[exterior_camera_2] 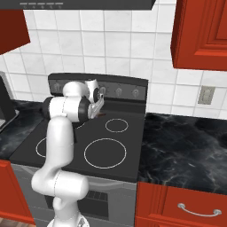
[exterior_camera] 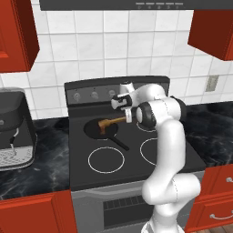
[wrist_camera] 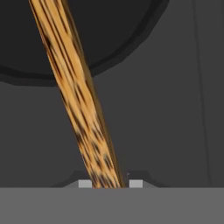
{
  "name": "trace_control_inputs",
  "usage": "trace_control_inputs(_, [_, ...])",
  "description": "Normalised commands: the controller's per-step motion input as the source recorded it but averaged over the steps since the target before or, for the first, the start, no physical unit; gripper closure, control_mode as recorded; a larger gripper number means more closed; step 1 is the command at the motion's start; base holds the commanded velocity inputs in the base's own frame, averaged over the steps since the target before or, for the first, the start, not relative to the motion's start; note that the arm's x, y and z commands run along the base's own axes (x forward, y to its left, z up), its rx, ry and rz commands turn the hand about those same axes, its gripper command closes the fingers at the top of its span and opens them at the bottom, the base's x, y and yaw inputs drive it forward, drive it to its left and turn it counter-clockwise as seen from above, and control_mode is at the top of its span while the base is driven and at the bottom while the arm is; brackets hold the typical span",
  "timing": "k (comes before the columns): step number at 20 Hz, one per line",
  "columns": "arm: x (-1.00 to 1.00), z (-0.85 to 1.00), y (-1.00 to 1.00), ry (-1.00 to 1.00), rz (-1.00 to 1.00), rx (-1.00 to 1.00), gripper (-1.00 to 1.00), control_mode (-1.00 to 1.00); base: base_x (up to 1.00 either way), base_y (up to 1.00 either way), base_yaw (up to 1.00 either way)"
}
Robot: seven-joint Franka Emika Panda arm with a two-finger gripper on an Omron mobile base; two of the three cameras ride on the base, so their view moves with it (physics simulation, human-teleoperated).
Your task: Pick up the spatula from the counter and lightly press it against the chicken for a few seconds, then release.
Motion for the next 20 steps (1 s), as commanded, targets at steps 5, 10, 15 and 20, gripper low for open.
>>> trace_control_inputs(5, [0.0,-0.14,0.1,0.0,0.0,-0.02,1.0,-1.0,0.0,0.0,0.0])
trace_control_inputs(10, [0.0,-0.07,0.08,0.0,0.0,-0.02,1.0,-1.0,0.0,0.0,0.0])
trace_control_inputs(15, [-0.05,0.24,0.0,-0.06,0.01,0.0,1.0,-1.0,0.0,0.0,0.0])
trace_control_inputs(20, [-0.15,0.56,0.0,-0.09,0.02,0.0,1.0,-1.0,0.0,0.0,0.0])
